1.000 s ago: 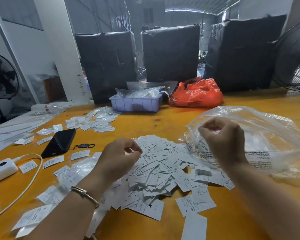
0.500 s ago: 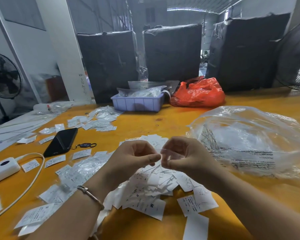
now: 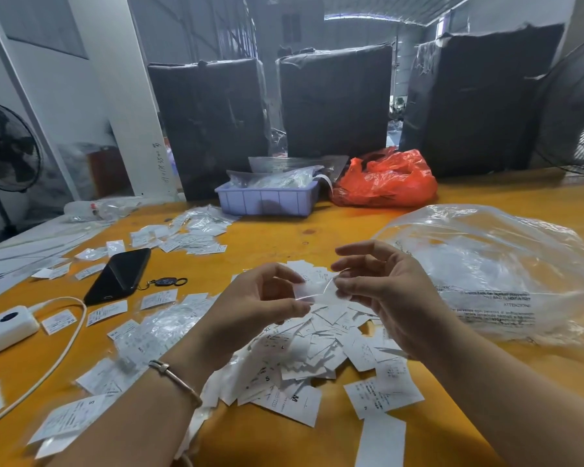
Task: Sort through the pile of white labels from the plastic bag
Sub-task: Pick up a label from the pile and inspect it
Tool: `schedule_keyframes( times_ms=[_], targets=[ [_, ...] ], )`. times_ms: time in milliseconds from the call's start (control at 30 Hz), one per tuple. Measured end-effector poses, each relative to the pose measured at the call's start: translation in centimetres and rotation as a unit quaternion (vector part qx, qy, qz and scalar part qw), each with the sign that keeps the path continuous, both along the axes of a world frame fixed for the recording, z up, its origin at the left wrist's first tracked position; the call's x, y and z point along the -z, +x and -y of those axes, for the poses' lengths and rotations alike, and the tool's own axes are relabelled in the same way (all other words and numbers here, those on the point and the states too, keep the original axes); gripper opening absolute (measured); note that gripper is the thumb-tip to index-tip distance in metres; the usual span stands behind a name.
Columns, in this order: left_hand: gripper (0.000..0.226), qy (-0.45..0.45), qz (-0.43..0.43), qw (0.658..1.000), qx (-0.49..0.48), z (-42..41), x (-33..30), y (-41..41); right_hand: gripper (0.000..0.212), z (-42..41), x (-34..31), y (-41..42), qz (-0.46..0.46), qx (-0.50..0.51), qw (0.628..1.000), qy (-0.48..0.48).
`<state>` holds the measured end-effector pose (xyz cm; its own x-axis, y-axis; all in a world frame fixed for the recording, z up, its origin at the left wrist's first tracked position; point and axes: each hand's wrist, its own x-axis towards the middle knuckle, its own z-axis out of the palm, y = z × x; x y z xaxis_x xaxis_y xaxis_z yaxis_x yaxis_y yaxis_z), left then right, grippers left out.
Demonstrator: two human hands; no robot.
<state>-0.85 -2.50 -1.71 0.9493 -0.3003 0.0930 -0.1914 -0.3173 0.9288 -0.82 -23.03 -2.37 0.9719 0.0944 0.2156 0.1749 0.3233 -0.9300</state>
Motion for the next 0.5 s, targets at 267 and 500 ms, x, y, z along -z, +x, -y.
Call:
schedule_keyframes(
  times_ms=[267, 500],
  targets=[
    [0.036, -0.092, -0.022, 0.995, 0.034, 0.3, 0.2, -0.3, 0.029, -1.3, 0.4, -1.0, 0.101, 0.055, 0.993, -0.030],
    [0.020, -0.171, 0.026, 0.985, -0.023, -0.8, 0.0, 0.3, 0.018, 0.8, -0.3, -0.1, 0.135, 0.091, 0.839, -0.519]
  ],
)
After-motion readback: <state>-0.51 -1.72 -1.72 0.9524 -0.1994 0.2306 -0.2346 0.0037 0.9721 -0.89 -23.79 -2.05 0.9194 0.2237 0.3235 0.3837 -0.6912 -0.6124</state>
